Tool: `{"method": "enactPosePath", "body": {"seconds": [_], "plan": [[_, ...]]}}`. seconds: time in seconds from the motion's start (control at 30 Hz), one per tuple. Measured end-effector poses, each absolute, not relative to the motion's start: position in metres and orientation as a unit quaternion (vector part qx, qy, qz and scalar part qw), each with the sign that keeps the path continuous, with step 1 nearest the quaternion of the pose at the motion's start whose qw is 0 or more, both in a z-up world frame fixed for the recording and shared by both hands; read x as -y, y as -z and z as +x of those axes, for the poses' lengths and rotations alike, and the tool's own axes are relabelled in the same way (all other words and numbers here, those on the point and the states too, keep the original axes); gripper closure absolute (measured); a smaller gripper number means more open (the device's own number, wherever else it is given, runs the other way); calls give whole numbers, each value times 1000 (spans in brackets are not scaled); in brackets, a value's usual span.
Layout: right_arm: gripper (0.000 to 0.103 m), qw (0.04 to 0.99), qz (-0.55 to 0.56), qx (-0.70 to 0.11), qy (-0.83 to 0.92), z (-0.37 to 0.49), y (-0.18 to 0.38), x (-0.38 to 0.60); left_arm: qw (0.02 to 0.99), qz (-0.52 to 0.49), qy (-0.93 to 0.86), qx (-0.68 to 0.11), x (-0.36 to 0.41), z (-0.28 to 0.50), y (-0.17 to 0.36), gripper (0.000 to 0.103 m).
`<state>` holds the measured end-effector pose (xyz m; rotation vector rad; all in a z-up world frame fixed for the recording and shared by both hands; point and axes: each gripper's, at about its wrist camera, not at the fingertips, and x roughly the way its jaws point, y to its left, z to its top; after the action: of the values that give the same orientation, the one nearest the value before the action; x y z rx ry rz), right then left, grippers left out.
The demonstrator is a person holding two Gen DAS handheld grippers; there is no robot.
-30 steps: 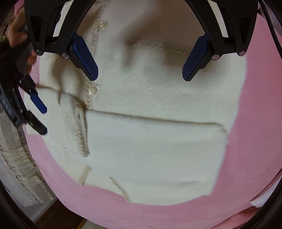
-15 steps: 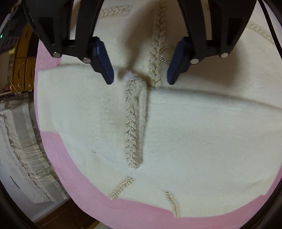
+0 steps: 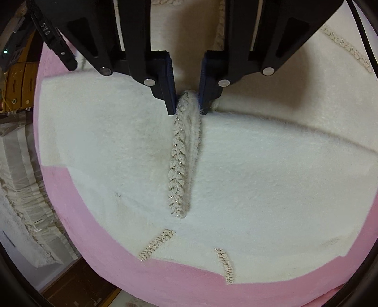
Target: Fold large clothes
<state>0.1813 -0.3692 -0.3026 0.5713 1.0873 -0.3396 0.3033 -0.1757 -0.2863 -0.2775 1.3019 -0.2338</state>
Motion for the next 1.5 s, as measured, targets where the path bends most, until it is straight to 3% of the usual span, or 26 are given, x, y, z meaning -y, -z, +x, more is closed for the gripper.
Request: {"method": "enactPosePath", "body": {"seconds": [0.33,0.57,0.67,0.97,1.03,1.13,1.2,1.3,1.33,1.37,1.43,1.5], "plan": [[37,798,232,-537,145,206,310,364,849,-92,167,-492,210,324,184,89],[37,815,200,-528,134,228,307,355,912,-88,132,-379,169,353,99,89],[37,814,194,-529,139,233,313,350,917,-58,85,-384,149,347,108,89],[37,819,203,-508,172,244,320,354,827,-86,-8,-556,93,327,263,88],[37,819,197,-509,176,247,318,356,829,-91,-8,-551,92,321,270,86],[37,824,181,-503,188,240,311,360,825,-80,-37,-558,94,326,264,71],[37,825,175,-500,198,236,306,359,823,-86,-56,-559,96,330,253,70],[48,841,163,-470,215,226,288,351,844,-92,-66,-524,90,320,234,61],[58,849,158,-455,216,223,281,344,854,-98,-53,-507,92,317,225,49],[76,857,160,-442,209,222,277,337,859,-106,-24,-500,96,318,219,39],[94,864,186,-433,177,222,276,324,842,-123,57,-523,114,323,226,39],[94,868,231,-423,119,230,280,305,826,-124,84,-544,135,329,238,40]]}}
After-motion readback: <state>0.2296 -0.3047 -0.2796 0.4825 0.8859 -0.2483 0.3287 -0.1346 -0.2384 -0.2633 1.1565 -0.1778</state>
